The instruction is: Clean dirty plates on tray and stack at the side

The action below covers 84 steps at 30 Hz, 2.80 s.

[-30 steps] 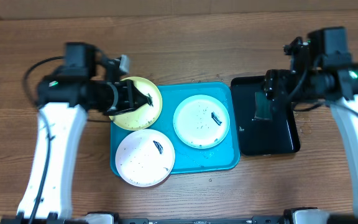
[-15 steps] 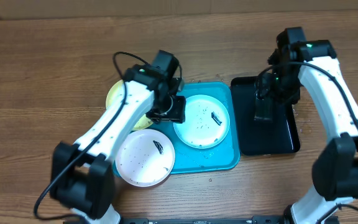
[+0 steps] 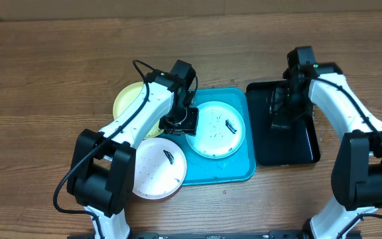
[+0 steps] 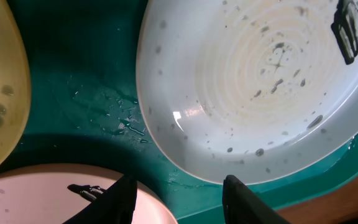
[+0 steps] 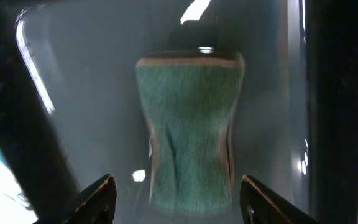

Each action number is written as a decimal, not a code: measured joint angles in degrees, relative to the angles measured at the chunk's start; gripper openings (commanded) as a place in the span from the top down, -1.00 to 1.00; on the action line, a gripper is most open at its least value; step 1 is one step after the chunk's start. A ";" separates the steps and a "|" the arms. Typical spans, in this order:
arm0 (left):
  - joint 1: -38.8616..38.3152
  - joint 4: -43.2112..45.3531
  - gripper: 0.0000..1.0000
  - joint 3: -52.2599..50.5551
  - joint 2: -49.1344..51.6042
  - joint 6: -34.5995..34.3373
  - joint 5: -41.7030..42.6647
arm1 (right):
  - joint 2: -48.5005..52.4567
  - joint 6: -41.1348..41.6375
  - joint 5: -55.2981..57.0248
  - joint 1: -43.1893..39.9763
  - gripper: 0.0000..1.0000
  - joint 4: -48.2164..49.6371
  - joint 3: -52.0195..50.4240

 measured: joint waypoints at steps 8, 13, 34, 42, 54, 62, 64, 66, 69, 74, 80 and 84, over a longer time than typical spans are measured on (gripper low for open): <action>0.00 0.46 0.07 0.00 0.00 -0.22 -0.07 | 0.00 0.61 0.85 0.00 -0.22 10.93 -5.73; 0.00 0.90 0.07 0.00 0.00 -0.74 -0.79 | 0.00 0.83 1.14 0.00 -0.16 14.53 -6.54; 0.00 4.50 0.29 -0.07 0.02 -3.50 -4.31 | 0.00 1.03 1.38 0.00 0.14 18.29 -10.34; 0.00 8.55 0.35 -2.34 0.02 -4.85 -4.52 | 0.00 1.01 1.38 0.00 0.11 18.34 -10.34; 0.00 13.16 0.46 -7.30 0.66 -6.62 -5.84 | 0.00 1.03 1.38 0.00 0.12 18.32 -10.34; 0.00 13.73 0.56 -7.30 0.66 -7.52 -8.13 | 0.00 1.01 1.40 0.00 0.14 18.27 -10.34; 0.00 13.88 0.55 -7.32 0.66 -7.52 -8.20 | 0.00 1.01 1.38 0.00 0.19 18.21 -10.34; 0.00 13.99 0.56 -7.32 0.66 -7.54 -8.22 | 0.00 0.98 1.40 0.00 0.24 18.18 -10.34; 0.00 15.45 0.60 -7.85 0.66 -7.67 -8.37 | 0.00 1.01 1.40 0.00 0.28 18.10 -10.34; 0.00 16.74 0.92 -9.31 0.66 -7.74 -8.39 | 0.00 0.98 1.38 0.00 0.77 17.90 -10.34; 0.00 17.38 0.92 -9.33 0.66 -7.91 -8.33 | 0.00 0.81 1.40 0.00 0.93 14.93 -9.90; 0.00 17.42 0.92 -9.33 0.66 -7.93 -8.31 | 0.00 0.35 1.44 0.00 0.93 10.97 -7.96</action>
